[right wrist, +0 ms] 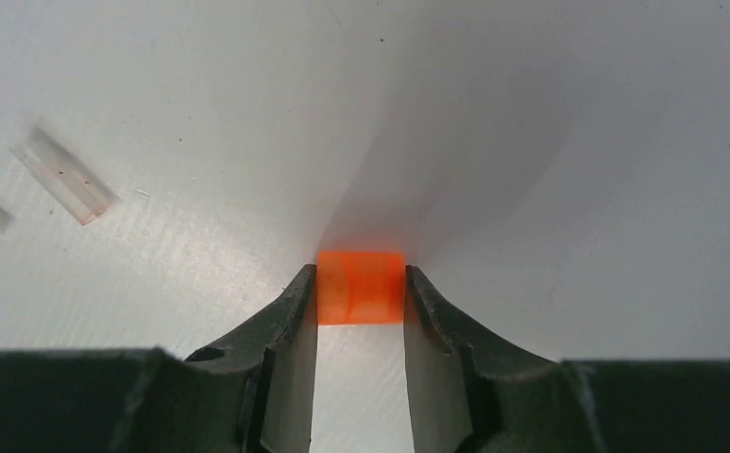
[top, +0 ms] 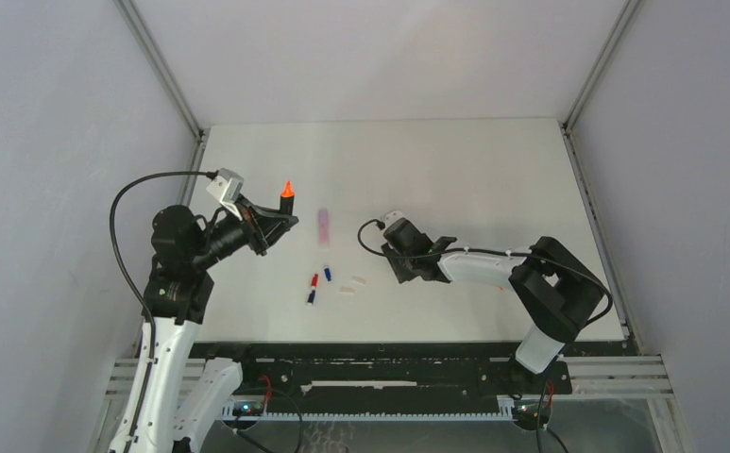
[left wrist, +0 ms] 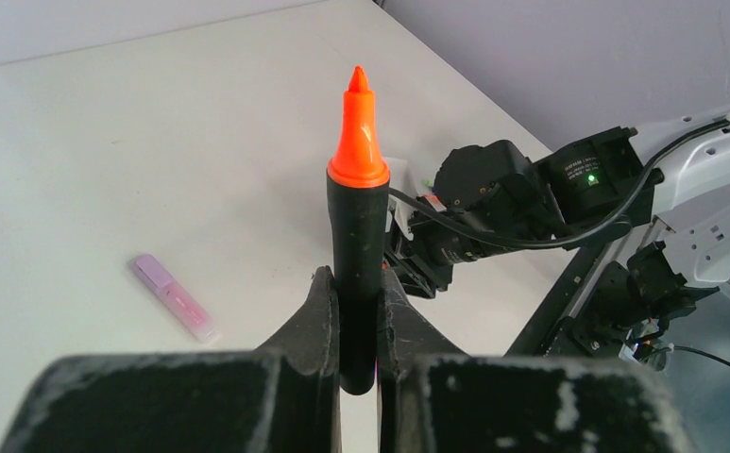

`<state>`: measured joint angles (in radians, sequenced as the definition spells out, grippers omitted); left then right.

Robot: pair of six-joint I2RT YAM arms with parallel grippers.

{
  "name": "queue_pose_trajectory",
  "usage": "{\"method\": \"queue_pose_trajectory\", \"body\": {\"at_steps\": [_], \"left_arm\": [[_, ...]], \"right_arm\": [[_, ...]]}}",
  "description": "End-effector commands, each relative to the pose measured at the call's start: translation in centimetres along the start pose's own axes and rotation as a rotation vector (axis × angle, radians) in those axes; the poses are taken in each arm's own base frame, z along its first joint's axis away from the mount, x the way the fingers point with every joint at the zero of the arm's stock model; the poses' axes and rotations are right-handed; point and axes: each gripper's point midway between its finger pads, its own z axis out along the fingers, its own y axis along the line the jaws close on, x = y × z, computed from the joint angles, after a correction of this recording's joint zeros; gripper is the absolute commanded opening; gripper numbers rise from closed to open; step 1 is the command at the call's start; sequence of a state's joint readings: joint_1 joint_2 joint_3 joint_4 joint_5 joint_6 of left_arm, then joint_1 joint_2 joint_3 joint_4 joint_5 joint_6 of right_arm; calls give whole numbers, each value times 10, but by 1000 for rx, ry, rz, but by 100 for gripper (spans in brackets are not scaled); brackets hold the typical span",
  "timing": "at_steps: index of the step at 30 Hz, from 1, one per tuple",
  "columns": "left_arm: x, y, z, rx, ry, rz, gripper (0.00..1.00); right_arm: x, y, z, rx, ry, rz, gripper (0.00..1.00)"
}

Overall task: Insert the pens into the pen caps
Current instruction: Insert the pen cap onto the pen.

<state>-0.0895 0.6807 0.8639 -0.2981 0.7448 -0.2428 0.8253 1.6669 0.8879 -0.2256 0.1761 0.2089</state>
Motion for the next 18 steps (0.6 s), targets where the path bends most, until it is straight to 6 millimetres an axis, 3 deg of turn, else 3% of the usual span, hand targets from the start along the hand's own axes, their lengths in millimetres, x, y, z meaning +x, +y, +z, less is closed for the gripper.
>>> {"method": "queue_pose_trajectory", "body": {"at_steps": [1,5,8,12,18], "left_arm": [[0,-1,3,23,-14,33,0],[0,-2,3,23,-15,35,0],[-1,-2,2,24,-18,37,0],[0,-2,2,22,-17,40,0],[0,-3,1,19,-17,44,0]], "right_arm": [[-10,6,-6,-30,-45,32,28],[-7,6,-9,-28,-39,62,51],[-6,6,-13,-27,-35,99,60],[-6,6,-23,-16,-33,184,63],[4,12,-33,-11,12,367,56]]}}
